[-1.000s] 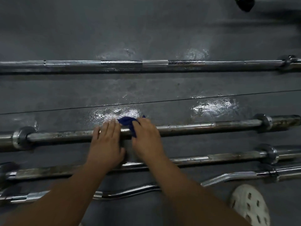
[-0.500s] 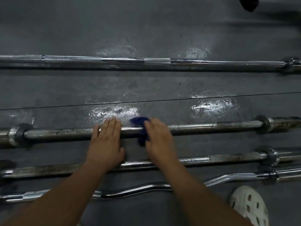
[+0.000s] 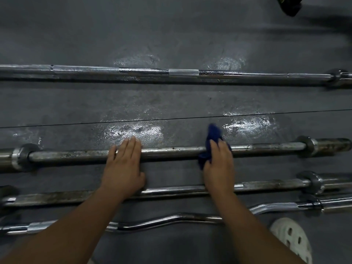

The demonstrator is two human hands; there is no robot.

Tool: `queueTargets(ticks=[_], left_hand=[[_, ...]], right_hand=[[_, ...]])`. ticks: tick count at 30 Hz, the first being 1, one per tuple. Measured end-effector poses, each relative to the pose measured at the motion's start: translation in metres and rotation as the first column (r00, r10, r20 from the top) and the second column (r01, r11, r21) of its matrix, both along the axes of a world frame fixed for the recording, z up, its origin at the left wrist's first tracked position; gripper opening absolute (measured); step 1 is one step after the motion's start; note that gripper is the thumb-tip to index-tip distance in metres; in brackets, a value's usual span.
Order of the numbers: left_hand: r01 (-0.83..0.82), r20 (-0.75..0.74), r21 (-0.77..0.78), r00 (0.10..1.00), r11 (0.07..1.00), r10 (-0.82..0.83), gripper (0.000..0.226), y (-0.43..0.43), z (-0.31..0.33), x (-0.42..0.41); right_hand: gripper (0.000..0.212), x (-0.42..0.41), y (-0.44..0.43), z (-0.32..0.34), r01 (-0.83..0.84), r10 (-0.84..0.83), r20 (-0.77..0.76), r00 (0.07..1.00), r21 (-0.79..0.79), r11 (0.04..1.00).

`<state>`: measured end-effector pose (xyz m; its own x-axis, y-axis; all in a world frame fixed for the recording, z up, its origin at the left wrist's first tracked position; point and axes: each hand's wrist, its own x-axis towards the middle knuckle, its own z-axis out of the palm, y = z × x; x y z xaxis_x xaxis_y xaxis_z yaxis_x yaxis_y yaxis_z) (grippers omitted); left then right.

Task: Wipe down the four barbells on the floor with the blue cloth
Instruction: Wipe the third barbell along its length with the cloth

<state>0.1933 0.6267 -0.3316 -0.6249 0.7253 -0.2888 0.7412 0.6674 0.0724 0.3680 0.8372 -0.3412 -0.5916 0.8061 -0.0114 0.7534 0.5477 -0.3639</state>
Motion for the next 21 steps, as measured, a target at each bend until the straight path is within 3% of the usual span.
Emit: queueTargets(ticks=[2,3,5,7,9,11,14,19,21], left_hand=[[-0.003,-0.002,-0.009,1.000,1.000,0.003,0.098,0.000,0.000,0.000],[-0.003,-0.002,-0.019,1.000,1.000,0.003,0.098,0.000,-0.001,0.000],[0.001,-0.010,-0.012,1.000,1.000,-0.001,0.096,-0.001,0.000,0.000],[0.002,-0.015,0.036,1.000,0.999,-0.001,0.082,-0.002,0.000,-0.001],[-0.008,-0.007,0.051,1.000,0.999,0.009,0.071,0.000,0.001,-0.003],[-0.013,-0.012,0.046,1.000,0.999,0.014,0.078,0.001,0.001,-0.004],[0.005,0.005,-0.009,1.000,1.000,-0.005,0.095,-0.001,0.002,-0.004],[-0.019,-0.042,-0.018,0.999,1.000,0.018,0.095,-0.017,0.002,-0.009],[-0.010,-0.049,-0.019,0.999,1.000,0.009,0.095,-0.024,0.002,-0.011]], right_hand=[[0.056,-0.011,-0.008,0.001,0.150,-0.150,-0.011,0.989,-0.050,0.987],[0.051,-0.027,-0.024,0.005,0.144,-0.147,-0.031,0.989,-0.065,0.987],[0.046,-0.060,-0.066,0.011,-0.115,0.113,-0.057,0.992,-0.041,0.992],[0.054,-0.085,-0.109,0.014,-0.365,0.360,-0.061,0.931,-0.110,0.925],[0.058,-0.092,-0.119,0.014,-0.450,0.448,-0.050,0.893,-0.154,0.880],[0.057,-0.077,-0.098,0.007,-0.493,0.494,-0.014,0.869,-0.081,0.866],[0.054,-0.038,-0.044,-0.002,-0.308,0.308,-0.011,0.951,0.008,0.951],[0.055,-0.015,-0.015,0.002,0.069,-0.070,0.112,0.991,0.012,0.998],[0.053,-0.041,-0.051,0.005,-0.005,0.003,0.095,0.995,0.022,1.000]])
